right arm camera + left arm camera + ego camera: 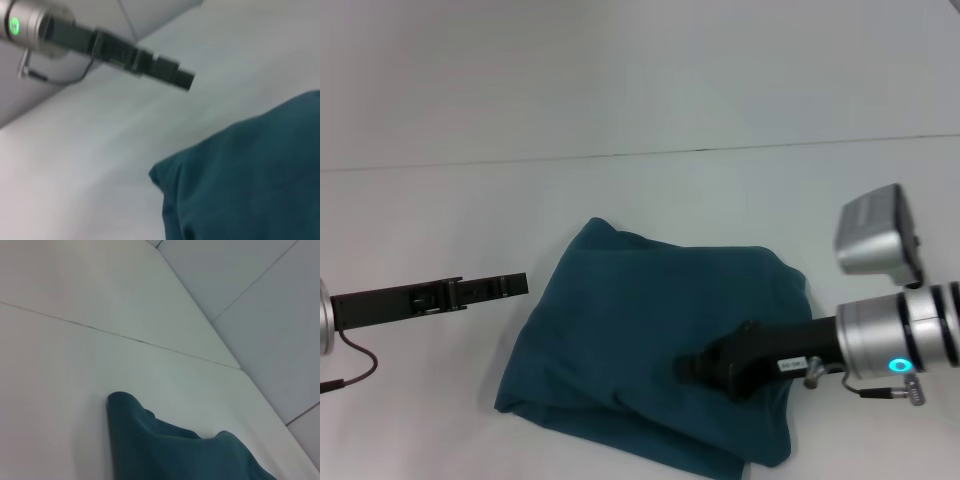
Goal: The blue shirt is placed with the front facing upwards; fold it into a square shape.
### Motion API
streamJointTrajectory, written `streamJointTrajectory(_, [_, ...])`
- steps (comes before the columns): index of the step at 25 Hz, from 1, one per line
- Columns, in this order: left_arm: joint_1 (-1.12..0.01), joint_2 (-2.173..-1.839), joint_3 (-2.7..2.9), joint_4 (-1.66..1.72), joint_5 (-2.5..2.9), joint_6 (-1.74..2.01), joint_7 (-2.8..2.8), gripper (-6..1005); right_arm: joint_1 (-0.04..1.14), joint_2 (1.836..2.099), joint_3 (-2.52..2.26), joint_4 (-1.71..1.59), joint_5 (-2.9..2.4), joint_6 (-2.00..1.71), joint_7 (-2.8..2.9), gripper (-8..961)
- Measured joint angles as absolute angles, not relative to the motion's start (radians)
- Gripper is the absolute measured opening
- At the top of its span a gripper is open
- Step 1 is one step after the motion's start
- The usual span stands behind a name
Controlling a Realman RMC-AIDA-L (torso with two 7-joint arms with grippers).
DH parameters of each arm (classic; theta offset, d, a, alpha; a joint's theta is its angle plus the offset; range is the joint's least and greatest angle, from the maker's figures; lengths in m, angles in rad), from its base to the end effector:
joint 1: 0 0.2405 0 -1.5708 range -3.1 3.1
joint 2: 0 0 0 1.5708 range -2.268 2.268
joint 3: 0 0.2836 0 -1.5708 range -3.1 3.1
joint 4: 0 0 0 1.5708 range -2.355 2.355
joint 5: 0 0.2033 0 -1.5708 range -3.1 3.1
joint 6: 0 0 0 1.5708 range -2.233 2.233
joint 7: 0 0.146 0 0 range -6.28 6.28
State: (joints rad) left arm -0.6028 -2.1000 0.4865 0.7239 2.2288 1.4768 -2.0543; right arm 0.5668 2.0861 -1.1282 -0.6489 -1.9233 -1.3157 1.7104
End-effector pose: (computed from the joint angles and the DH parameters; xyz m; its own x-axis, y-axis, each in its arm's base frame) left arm -0.2870 0.3647 -0.0020 0.3612 0.7786 0.5132 0.8979 -0.4389 0.0339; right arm 0.2573 0.3449 -0.0727 0.7814 -0.5502 -0.2945 -0.5842 -0.8108 -0.0354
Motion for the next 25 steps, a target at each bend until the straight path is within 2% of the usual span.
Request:
streamJointTrajectory(6, [-0.603, -2.1, 0.486, 0.723, 2.229, 1.475, -2.056, 633, 0.479, 2.077, -1.022, -0.697, -1.875, -1.366, 1.708, 3])
streamJointTrajectory(17, [-0.604, -2.1, 0.496, 0.722, 2.223, 1.477, -2.055, 632, 0.418, 2.043, -0.863, -0.691, -1.877, -1.488, 1.71, 178])
streamJointTrajectory(22, [-0.597, -2.099, 0.537, 0.722, 2.227, 1.468, -2.062, 631, 0.417, 2.033, -0.853, -0.696, -1.878, -1.532, 1.711, 376])
streamJointTrajectory(25, [-0.595, -2.098, 0.545, 0.722, 2.238, 1.466, -2.062, 631, 0.418, 2.023, -0.852, -0.694, -1.878, -1.552, 1.711, 549])
